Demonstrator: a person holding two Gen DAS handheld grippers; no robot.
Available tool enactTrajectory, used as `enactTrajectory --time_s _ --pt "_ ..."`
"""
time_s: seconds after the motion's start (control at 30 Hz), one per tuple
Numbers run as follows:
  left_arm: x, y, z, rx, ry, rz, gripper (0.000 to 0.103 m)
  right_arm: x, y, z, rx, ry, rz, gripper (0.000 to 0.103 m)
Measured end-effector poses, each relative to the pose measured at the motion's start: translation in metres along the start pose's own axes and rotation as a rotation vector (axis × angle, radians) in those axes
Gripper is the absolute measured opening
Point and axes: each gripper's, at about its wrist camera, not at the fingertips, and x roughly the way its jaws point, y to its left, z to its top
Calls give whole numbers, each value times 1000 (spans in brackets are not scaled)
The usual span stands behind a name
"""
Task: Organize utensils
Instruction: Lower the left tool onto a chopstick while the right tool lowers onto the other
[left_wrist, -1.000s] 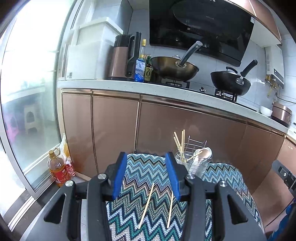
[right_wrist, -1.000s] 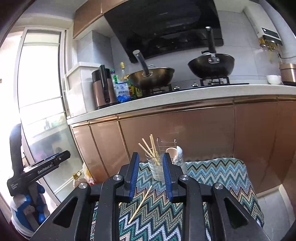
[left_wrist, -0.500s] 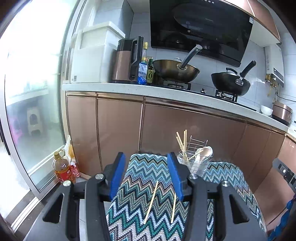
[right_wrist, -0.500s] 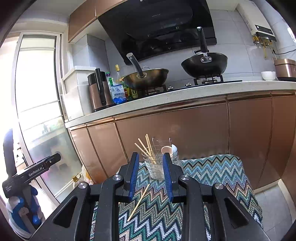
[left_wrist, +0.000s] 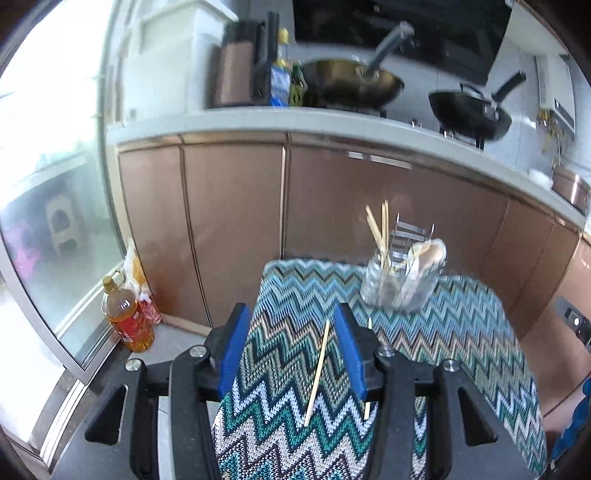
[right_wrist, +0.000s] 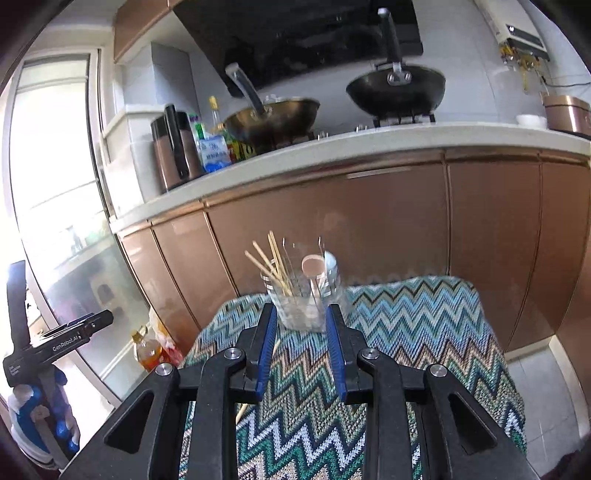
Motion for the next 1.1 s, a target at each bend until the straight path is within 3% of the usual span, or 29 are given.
enactTrajectory --time_s 0.23,0.37,0.67,0.97,1.1 --pt "69 -1 -3 28 202 -103 45 59 9 -11 4 155 62 27" --pt "120 3 -2 -4 362 -211 45 106 16 -17 14 288 118 27" --pt "216 -3 -8 -7 607 -297 44 204 30 -31 71 525 191 23" --pt "266 -23 -22 21 704 -303 25 258 32 -47 88 619 182 19" --pt "278 -22 -26 18 718 -296 23 272 34 -51 89 640 180 19"
